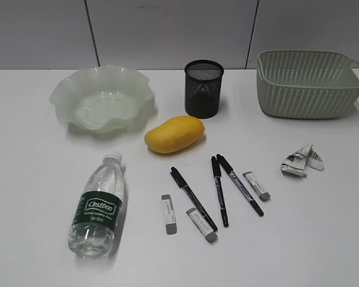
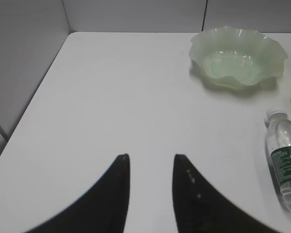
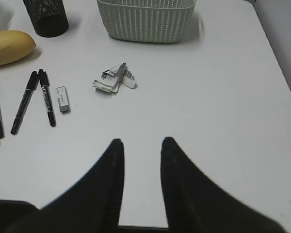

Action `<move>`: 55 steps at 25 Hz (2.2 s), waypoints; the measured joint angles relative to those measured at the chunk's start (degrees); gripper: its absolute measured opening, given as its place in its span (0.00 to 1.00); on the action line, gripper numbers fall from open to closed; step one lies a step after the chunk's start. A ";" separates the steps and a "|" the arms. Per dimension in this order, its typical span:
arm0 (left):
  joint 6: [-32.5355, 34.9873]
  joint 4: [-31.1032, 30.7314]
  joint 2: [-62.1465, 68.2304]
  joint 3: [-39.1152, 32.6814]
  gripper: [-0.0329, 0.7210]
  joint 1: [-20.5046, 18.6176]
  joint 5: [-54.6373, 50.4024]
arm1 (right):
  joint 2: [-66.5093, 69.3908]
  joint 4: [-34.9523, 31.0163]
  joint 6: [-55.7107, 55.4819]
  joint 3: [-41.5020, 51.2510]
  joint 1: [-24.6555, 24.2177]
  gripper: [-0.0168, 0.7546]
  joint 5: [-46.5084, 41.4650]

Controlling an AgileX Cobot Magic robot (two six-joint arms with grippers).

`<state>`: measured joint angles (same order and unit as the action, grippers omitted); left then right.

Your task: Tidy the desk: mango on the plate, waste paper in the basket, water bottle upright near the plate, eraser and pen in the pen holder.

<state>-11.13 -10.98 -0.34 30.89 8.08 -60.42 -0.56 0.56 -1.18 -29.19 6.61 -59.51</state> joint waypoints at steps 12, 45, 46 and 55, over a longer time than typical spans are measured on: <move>0.00 0.00 0.00 0.00 0.34 0.00 0.00 | 0.00 0.00 0.00 0.00 0.00 0.31 0.00; 45.08 29.70 109.26 53.53 0.83 25.90 23.78 | -0.01 -0.16 0.00 0.00 0.00 0.31 0.00; 43.72 28.30 112.93 57.51 0.85 25.96 21.46 | -0.01 -0.16 0.00 0.00 0.00 0.31 0.00; 41.63 21.13 128.58 71.50 0.89 25.96 17.20 | -0.01 -0.19 0.00 0.00 0.00 0.31 0.00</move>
<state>30.50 10.15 128.24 102.39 34.04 -43.22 -0.57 0.37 -1.18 -29.19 6.61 -59.51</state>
